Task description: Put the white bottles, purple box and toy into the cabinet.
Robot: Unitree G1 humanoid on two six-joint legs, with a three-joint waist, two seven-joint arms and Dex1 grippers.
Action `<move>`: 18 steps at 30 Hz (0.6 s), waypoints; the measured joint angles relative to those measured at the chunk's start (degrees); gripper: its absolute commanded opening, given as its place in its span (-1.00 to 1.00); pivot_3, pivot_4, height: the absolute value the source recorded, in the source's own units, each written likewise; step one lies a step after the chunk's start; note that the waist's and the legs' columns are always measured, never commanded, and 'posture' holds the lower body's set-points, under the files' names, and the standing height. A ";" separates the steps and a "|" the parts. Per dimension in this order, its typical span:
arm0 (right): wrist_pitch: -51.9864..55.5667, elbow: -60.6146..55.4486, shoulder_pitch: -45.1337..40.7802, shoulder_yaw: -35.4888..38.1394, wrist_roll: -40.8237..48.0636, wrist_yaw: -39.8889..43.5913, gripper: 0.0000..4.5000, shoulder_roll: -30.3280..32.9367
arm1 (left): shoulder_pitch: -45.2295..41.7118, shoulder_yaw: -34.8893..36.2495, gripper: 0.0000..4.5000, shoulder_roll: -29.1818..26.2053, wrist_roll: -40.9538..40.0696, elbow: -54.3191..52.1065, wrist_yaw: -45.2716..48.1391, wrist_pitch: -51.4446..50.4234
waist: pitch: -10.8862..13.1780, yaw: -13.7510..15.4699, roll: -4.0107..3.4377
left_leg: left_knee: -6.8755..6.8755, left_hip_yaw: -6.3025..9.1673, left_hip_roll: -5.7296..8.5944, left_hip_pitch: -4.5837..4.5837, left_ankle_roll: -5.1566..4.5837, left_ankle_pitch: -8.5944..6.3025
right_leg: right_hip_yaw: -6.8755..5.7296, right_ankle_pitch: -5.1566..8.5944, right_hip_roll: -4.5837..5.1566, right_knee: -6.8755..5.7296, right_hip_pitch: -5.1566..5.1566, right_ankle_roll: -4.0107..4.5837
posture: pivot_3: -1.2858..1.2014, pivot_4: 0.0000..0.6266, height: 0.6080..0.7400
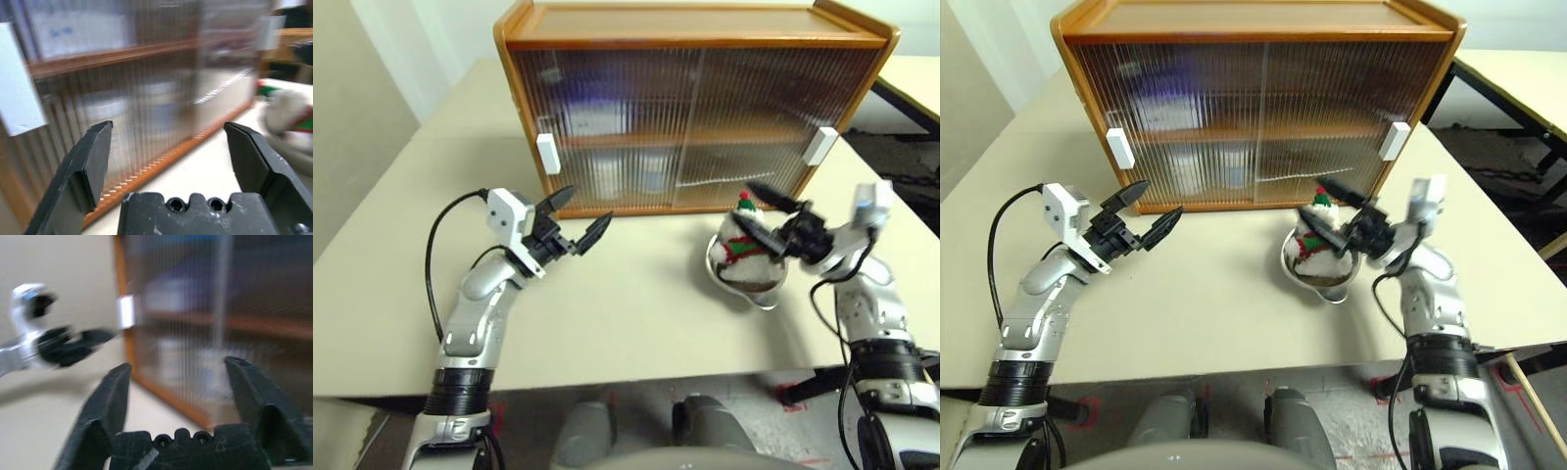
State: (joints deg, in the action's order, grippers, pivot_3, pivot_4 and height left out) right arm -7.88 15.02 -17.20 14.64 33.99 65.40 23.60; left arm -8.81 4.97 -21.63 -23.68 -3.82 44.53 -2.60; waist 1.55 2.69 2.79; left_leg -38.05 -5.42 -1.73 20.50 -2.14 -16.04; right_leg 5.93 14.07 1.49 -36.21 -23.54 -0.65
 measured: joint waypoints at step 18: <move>-8.33 17.94 -9.16 11.17 -6.75 -19.26 -0.97 7.63 | 5.84 -1.60 1.00 -2.32 -4.63 -0.06 16.95 3.80 | 0.01 -0.46 -0.09 | 0.05 0.01 0.05 0.03 -0.16 0.07 | -0.14 0.02 0.38 0.34 0.17 0.00 | 0.17 -1.00 1.00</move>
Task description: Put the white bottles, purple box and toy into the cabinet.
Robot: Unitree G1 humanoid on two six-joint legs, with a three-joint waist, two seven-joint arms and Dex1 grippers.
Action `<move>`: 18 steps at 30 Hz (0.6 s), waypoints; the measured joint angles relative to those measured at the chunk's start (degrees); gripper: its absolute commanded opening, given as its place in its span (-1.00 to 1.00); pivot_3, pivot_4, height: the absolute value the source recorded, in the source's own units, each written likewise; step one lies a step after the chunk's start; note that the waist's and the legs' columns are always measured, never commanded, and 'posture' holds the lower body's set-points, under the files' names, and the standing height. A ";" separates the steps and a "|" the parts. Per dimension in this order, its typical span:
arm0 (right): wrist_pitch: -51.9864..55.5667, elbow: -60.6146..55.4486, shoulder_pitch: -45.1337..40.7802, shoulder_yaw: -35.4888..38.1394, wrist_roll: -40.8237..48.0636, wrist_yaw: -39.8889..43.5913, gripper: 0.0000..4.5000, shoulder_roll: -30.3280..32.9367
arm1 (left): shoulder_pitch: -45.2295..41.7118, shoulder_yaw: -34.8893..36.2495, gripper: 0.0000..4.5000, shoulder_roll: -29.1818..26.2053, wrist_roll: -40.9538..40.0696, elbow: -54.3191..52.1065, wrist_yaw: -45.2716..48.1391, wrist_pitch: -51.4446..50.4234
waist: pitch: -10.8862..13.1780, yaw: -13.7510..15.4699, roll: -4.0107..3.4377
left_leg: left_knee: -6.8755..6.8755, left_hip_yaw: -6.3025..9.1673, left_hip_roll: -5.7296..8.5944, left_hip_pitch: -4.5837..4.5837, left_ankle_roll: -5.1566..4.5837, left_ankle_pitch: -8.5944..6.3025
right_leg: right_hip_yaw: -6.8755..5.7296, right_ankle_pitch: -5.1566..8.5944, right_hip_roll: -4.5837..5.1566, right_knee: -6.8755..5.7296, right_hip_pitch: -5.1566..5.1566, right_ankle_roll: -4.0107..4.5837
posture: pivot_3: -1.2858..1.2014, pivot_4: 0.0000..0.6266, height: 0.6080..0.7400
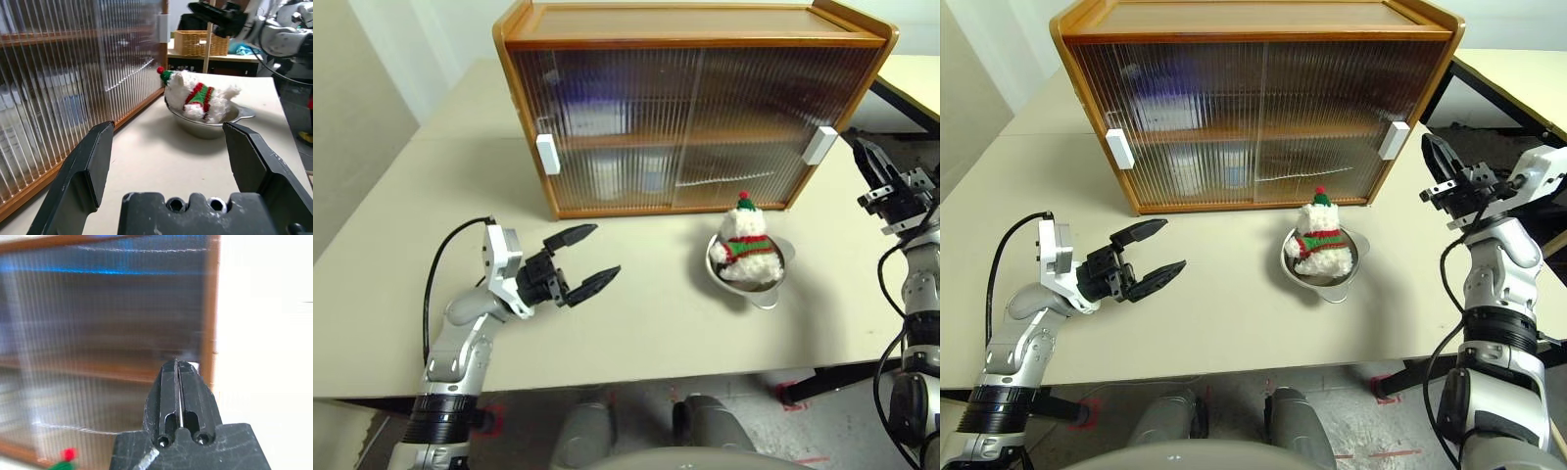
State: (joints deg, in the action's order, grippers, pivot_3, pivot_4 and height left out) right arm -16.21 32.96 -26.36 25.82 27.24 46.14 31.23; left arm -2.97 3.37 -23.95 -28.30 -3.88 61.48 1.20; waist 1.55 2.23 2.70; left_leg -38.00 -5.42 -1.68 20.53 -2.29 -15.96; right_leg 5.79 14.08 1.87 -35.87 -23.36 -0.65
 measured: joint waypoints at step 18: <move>4.66 4.97 -4.19 -5.35 -8.99 -11.50 -0.97 0.65 | 0.67 -1.66 1.00 -0.02 0.90 0.10 0.25 1.98 | -0.01 0.21 -0.02 | 0.00 0.02 -0.01 0.03 -0.01 0.00 | -0.01 0.00 0.07 0.00 0.00 -0.03 | 0.17 -1.00 1.00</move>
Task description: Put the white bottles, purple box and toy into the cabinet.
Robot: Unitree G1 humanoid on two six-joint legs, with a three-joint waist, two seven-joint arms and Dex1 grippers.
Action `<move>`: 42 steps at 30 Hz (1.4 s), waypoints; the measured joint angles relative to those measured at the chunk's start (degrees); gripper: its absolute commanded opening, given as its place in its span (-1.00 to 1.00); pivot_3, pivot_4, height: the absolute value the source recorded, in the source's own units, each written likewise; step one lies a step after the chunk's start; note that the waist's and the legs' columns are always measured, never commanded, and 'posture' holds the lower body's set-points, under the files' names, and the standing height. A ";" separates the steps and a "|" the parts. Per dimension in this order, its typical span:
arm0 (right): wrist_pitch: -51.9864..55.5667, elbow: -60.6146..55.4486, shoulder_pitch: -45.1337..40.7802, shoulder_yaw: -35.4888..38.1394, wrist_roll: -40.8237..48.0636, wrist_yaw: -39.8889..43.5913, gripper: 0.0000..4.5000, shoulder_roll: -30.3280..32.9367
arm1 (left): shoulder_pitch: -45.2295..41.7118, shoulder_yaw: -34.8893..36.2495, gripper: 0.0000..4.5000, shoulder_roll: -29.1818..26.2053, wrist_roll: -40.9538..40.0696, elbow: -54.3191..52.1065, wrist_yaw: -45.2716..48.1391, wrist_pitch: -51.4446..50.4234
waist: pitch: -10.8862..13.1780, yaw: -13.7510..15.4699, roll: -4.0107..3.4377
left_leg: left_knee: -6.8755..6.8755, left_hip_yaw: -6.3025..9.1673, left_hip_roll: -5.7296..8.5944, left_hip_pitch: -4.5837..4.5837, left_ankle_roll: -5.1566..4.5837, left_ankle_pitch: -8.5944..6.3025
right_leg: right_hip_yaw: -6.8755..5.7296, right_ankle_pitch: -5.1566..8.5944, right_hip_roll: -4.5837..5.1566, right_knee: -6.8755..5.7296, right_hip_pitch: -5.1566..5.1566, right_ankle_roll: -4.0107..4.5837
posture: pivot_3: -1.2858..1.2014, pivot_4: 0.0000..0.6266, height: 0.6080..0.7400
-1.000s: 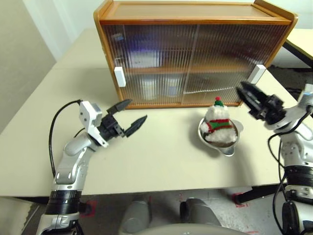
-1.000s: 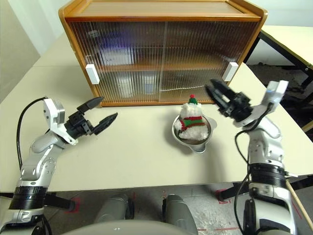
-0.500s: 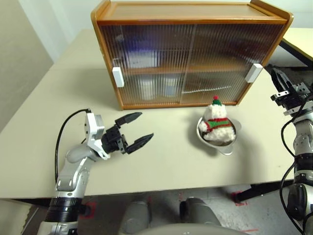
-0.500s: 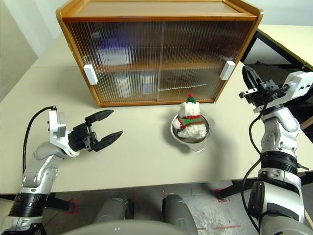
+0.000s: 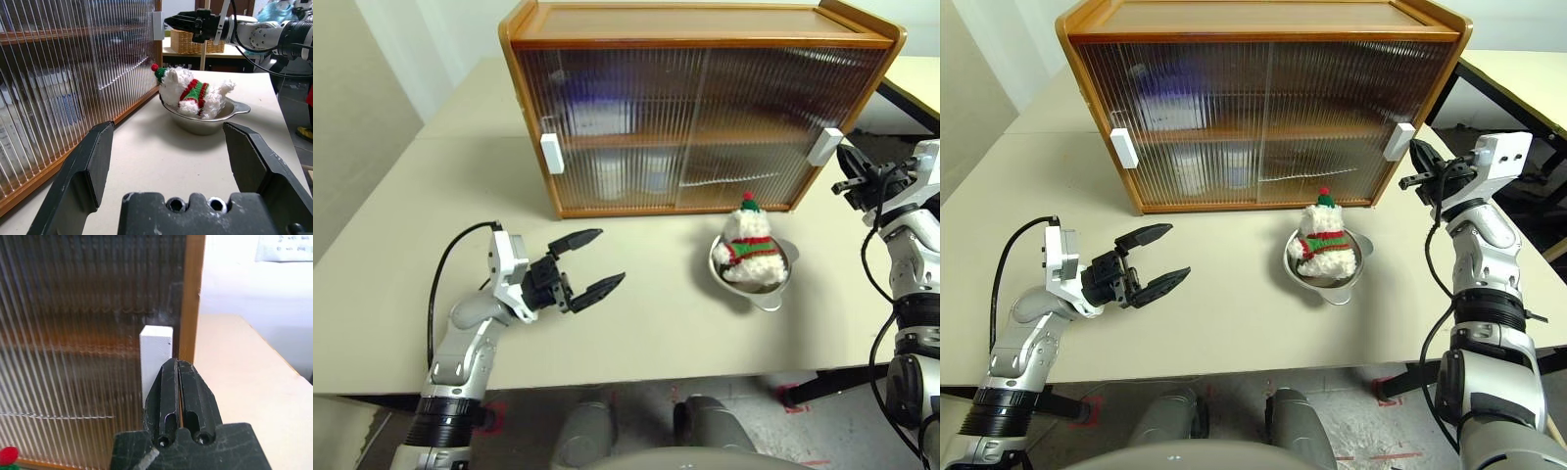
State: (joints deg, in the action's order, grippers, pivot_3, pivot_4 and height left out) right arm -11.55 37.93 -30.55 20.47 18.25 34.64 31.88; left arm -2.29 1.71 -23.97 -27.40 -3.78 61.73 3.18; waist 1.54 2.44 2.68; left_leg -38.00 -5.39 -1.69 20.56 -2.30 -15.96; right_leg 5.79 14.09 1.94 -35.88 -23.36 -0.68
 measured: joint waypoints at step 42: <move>8.77 -7.78 -2.90 -8.19 -0.48 2.42 -0.97 -7.53 | 0.36 -0.70 1.00 -0.97 0.15 0.09 0.05 -0.93 | -0.05 -0.26 -0.08 | 0.00 0.01 -0.04 -0.03 0.01 0.00 | -0.05 -0.02 -0.02 -0.07 -0.01 0.00 | 0.18 -1.00 1.00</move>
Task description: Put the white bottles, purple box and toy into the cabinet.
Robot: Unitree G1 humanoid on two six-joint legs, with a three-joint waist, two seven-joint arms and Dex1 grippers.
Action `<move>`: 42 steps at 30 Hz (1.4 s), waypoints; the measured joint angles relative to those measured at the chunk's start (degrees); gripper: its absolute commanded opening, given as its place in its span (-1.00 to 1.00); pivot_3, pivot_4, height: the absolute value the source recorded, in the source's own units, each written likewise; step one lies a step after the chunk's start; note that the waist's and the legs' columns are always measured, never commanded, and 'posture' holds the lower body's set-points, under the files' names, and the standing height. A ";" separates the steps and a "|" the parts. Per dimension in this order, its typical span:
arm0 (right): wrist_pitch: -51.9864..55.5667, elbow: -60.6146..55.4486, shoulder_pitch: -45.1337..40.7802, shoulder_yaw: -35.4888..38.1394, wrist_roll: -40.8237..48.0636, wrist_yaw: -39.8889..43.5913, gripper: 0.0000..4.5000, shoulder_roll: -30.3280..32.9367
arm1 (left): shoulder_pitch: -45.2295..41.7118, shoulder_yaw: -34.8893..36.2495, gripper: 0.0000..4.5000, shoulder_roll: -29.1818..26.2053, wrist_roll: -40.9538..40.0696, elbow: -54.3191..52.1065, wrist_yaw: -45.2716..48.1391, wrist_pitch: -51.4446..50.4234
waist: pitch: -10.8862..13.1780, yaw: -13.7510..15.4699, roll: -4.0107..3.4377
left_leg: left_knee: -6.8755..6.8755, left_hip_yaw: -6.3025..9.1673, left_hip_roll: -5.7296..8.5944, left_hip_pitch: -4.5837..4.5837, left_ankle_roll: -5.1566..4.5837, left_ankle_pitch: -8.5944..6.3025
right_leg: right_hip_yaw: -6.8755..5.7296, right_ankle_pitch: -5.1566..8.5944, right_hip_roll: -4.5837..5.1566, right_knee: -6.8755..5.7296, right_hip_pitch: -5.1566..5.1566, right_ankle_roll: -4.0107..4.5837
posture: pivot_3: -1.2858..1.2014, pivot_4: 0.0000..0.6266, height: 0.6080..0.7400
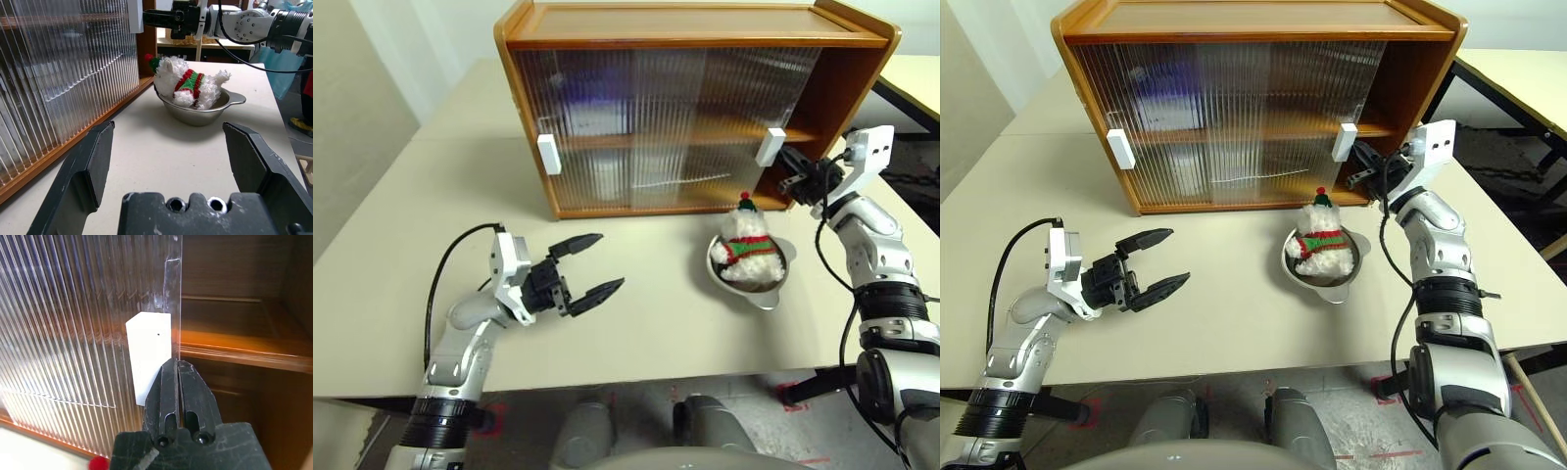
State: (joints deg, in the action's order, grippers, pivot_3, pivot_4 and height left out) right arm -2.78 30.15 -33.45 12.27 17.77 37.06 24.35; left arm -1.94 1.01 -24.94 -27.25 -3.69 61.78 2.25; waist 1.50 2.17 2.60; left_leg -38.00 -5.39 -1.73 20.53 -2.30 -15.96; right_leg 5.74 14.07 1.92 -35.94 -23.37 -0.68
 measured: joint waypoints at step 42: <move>10.28 -11.64 0.67 -5.33 2.55 6.67 -0.53 -3.97 | -0.73 2.44 1.00 4.91 -8.83 -4.70 -4.60 -3.73 | 0.00 -0.41 -0.02 | -0.05 0.02 0.14 -0.06 0.02 -0.01 | -0.09 0.09 -0.17 -0.39 -0.06 0.01 | 0.19 -1.00 1.00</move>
State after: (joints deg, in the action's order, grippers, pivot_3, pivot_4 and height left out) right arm 7.50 18.52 -32.78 6.94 20.32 43.73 20.39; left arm -2.67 3.45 -20.03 -36.08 -8.38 57.18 -1.48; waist 1.50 1.77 2.59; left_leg -38.05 -5.37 -1.59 20.46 -2.27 -15.97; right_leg 5.65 14.16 1.75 -36.34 -23.44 -0.67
